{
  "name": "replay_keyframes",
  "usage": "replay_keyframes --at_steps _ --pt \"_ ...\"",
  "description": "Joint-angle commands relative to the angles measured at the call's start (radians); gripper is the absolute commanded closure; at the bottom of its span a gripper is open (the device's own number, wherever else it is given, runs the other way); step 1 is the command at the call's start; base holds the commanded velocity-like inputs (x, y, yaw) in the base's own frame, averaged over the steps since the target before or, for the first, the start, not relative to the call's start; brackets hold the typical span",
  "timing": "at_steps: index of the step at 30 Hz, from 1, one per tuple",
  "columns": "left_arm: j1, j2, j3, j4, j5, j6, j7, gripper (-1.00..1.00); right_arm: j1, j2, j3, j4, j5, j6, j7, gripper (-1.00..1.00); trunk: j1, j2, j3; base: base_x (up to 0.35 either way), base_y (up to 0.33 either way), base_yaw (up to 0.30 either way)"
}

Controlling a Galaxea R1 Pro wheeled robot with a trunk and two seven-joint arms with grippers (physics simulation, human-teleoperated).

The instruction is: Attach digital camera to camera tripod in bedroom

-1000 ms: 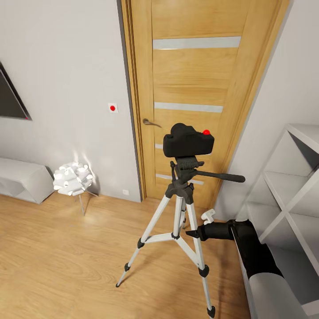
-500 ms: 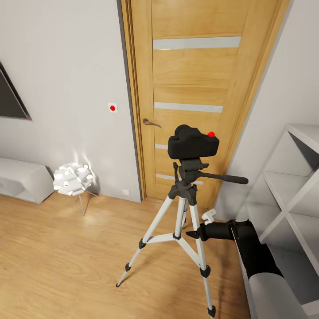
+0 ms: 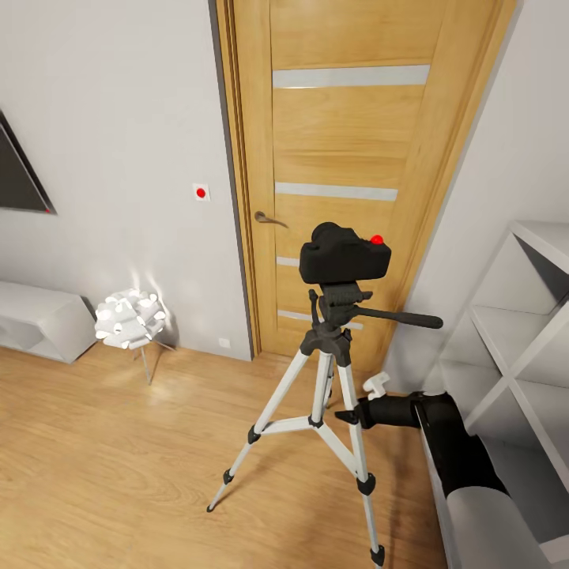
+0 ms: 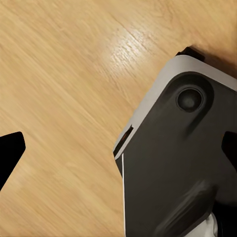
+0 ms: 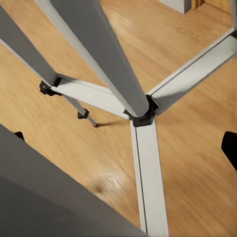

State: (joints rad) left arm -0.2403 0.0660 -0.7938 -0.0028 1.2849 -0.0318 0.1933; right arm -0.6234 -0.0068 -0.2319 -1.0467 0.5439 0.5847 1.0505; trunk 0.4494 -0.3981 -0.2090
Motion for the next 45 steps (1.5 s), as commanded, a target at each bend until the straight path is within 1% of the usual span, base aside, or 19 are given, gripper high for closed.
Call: replay_keyframes --at_steps 1,2,5,12,14,15,19,23,27,45 --pt "-0.001 0.0 -0.008 0.0 0.008 -0.002 0.003 -1.0 -0.001 0.0 -0.007 -0.002 0.007 0.005 0.008 -1.0 0.001 -0.002 -0.002 0.0 0.0 0.0" --pt "-0.001 0.0 -0.008 0.0 0.008 -0.002 0.003 -1.0 -0.001 0.0 -0.021 -0.006 0.007 0.004 0.008 -1.0 0.001 -0.002 -0.002 0.0 0.0 0.0" --pt "-0.001 0.0 -0.008 0.0 0.008 -0.002 0.003 -1.0 -0.001 -0.001 -0.045 -0.01 0.007 0.003 0.012 -1.0 0.001 -0.002 -0.002 0.0 0.0 0.0" --pt "0.0 -0.002 -0.008 0.0 0.01 -0.002 0.003 -1.0 0.001 -0.041 -0.083 0.03 0.01 -0.03 0.053 -1.0 0.001 -0.002 -0.002 0.0 0.0 0.0" --pt "0.0 -0.002 -0.008 0.0 0.011 -0.002 0.003 -1.0 0.001 -0.052 -0.079 0.041 0.01 -0.041 0.064 -1.0 0.001 -0.002 -0.002 0.0 0.0 0.0" --pt "0.0 -0.002 -0.008 0.0 0.011 -0.002 0.003 -1.0 0.001 -0.05 -0.073 0.035 0.01 -0.035 0.058 -1.0 0.001 -0.002 -0.002 0.0 0.0 0.0" --pt "0.0 -0.003 -0.008 0.0 0.011 -0.002 0.003 -1.0 0.001 -0.027 -0.059 0.013 0.012 -0.013 0.035 -1.0 0.001 -0.002 -0.002 0.0 0.0 0.0" --pt "0.0 -0.005 -0.008 0.0 0.011 -0.002 0.003 -1.0 0.001 -0.005 -0.055 -0.01 0.013 0.002 0.015 -1.0 0.001 -0.002 -0.002 0.0 0.0 0.0" --pt "0.001 -0.008 -0.008 0.0 0.011 -0.002 0.003 -1.0 0.001 0.018 -0.053 -0.029 0.013 0.005 0.012 -1.0 0.001 -0.002 -0.002 0.0 0.0 0.0" --pt "0.001 -0.009 -0.008 0.0 0.011 -0.002 0.003 -1.0 0.001 0.024 -0.05 -0.031 0.015 0.007 0.01 -1.0 0.001 -0.002 -0.002 0.0 0.0 0.0"
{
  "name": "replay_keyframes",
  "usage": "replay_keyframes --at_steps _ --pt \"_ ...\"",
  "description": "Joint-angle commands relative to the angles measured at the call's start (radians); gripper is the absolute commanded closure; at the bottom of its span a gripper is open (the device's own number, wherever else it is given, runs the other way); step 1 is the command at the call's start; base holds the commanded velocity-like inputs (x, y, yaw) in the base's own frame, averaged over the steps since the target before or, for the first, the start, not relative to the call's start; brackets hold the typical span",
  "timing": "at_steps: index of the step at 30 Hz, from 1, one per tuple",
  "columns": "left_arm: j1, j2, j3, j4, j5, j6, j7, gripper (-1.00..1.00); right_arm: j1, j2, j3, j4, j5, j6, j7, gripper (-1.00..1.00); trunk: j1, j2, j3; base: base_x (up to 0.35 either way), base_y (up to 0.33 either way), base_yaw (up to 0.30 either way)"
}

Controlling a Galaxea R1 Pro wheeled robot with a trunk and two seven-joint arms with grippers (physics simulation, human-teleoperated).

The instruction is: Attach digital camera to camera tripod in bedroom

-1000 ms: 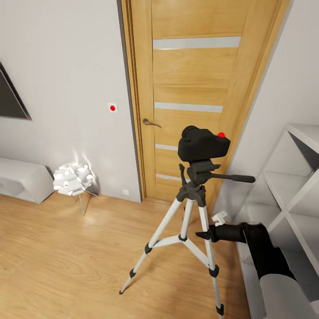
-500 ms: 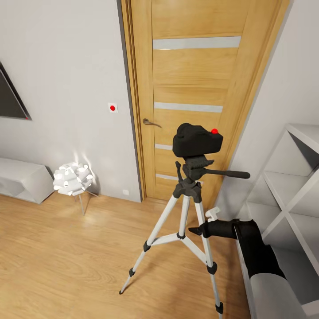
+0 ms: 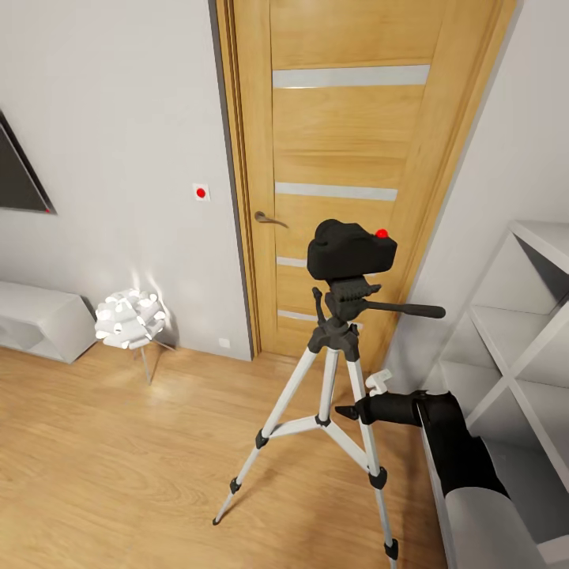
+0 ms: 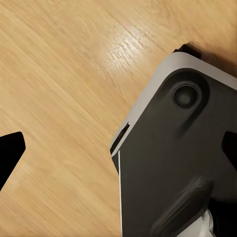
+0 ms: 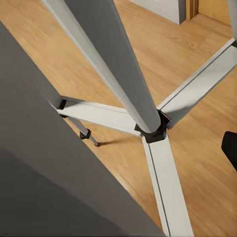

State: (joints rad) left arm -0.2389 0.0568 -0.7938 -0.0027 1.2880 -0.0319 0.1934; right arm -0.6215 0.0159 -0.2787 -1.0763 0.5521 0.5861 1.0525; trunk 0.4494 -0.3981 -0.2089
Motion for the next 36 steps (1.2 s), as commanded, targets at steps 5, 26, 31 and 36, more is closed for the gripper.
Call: replay_keyframes --at_steps 5,26,31,36 --pt "0.0 0.0 -0.008 0.0 0.008 -0.002 0.003 -1.0 -0.001 0.002 -0.004 -0.001 0.006 0.006 0.008 -1.0 0.001 -0.002 -0.002 0.0 0.0 0.0" --pt "0.0 0.0 -0.008 0.0 0.008 -0.002 0.003 -1.0 -0.001 0.001 -0.004 0.001 0.004 0.007 0.008 -1.0 0.001 -0.002 -0.002 0.0 0.0 0.0" --pt "0.0 -0.002 -0.008 0.0 0.008 -0.002 0.003 -1.0 -0.001 0.001 -0.004 0.0 0.005 0.006 0.008 -1.0 0.001 -0.002 -0.002 -0.017 0.0 0.0" --pt "0.0 -0.003 -0.008 0.0 0.008 -0.002 0.003 -1.0 -0.001 0.0 -0.004 -0.003 0.006 0.006 0.007 -1.0 0.001 -0.002 -0.002 -0.089 0.0 0.0"
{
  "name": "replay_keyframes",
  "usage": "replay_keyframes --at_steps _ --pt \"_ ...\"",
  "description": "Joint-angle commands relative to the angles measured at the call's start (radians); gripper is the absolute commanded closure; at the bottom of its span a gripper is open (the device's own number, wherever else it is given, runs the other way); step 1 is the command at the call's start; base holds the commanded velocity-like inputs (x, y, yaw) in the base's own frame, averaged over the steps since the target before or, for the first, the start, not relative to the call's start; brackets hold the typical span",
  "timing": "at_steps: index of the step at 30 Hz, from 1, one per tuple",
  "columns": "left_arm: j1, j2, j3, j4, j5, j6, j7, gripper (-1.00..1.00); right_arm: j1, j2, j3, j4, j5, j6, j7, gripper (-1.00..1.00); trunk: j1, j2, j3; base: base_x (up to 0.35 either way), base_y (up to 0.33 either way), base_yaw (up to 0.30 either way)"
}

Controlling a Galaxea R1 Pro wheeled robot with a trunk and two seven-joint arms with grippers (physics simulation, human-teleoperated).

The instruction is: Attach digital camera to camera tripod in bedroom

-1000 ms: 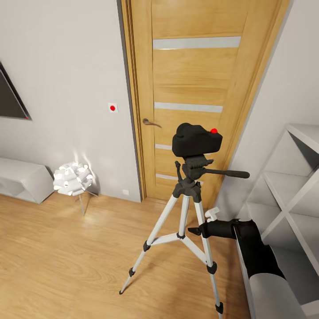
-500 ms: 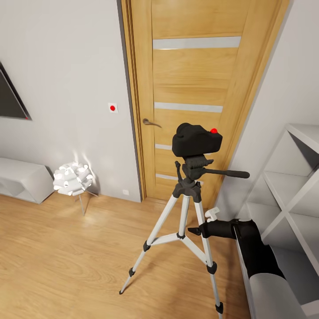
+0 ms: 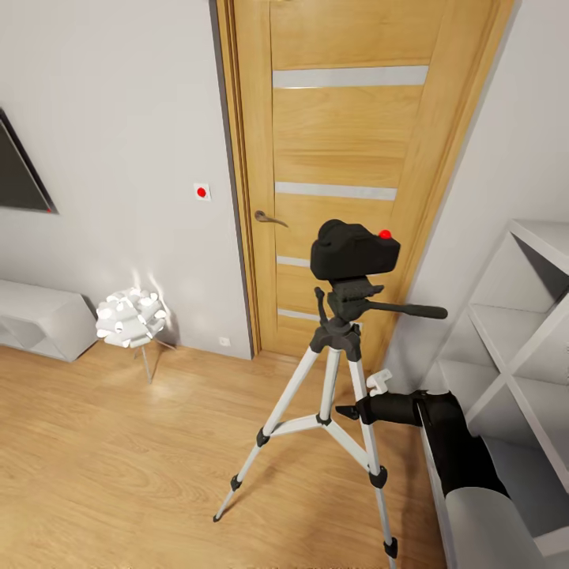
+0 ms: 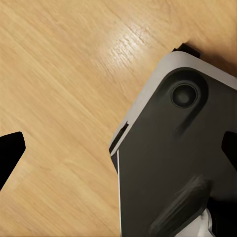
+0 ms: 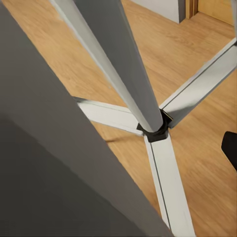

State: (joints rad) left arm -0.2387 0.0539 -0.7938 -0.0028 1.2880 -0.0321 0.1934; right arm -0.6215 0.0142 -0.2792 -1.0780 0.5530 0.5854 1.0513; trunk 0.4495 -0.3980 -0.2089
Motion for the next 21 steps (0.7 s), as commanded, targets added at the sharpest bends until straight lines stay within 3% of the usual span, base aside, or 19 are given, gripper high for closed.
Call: replay_keyframes --at_steps 1,21 --pt "-0.001 0.0 -0.008 0.0 0.008 -0.002 0.003 -1.0 -0.001 0.001 -0.004 -0.002 0.005 0.007 0.008 -1.0 0.0 -0.002 -0.002 -0.037 0.0 0.0" --pt "-0.001 0.0 -0.008 0.0 0.008 -0.002 0.003 -1.0 -0.001 -0.008 -0.008 -0.01 0.003 0.007 0.008 -1.0 0.0 -0.002 -0.002 -0.004 0.0 0.0"
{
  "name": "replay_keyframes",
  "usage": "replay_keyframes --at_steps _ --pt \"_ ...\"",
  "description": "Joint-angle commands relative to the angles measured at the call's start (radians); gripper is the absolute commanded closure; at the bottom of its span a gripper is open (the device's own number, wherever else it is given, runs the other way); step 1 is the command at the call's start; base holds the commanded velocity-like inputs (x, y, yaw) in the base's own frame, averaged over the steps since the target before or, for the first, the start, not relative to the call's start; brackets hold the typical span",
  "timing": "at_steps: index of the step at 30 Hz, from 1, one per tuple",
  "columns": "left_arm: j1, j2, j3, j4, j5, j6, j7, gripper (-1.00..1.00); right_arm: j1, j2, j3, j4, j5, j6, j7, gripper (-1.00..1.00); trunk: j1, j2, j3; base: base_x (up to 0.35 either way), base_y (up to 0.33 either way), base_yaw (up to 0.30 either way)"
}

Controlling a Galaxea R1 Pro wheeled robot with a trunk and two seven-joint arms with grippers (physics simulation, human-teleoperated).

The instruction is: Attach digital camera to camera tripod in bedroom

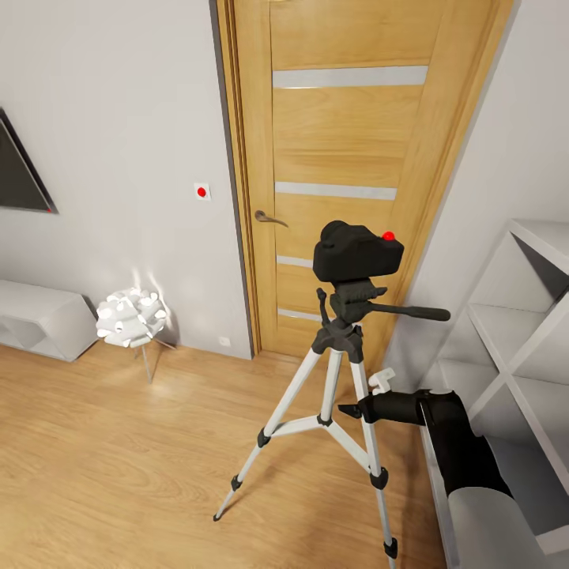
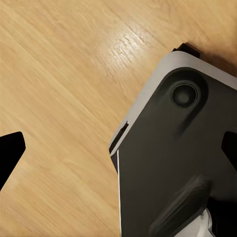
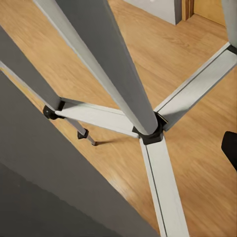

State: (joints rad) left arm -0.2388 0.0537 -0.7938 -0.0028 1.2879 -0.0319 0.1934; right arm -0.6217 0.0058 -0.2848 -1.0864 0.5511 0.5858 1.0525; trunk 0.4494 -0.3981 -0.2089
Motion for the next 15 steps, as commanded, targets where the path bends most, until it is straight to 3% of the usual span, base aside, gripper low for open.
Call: replay_keyframes --at_steps 1,8,15 --pt "-0.001 0.0 -0.008 0.0 0.008 -0.002 0.003 -1.0 -0.001 0.0 -0.002 -0.001 0.005 0.006 0.007 -1.0 0.001 -0.002 -0.002 0.0 0.0 0.0" --pt "-0.001 -0.001 -0.005 -0.005 0.019 -0.003 0.005 -1.0 0.0 -0.034 -0.041 0.019 0.026 0.013 0.039 -1.0 0.001 -0.002 -0.002 0.0 0.0 0.0" --pt "-0.001 -0.002 -0.005 -0.005 0.019 -0.003 0.005 -1.0 0.016 0.006 -0.028 0.005 0.03 0.017 0.0 -1.0 0.001 -0.002 -0.002 0.0 0.0 0.0"
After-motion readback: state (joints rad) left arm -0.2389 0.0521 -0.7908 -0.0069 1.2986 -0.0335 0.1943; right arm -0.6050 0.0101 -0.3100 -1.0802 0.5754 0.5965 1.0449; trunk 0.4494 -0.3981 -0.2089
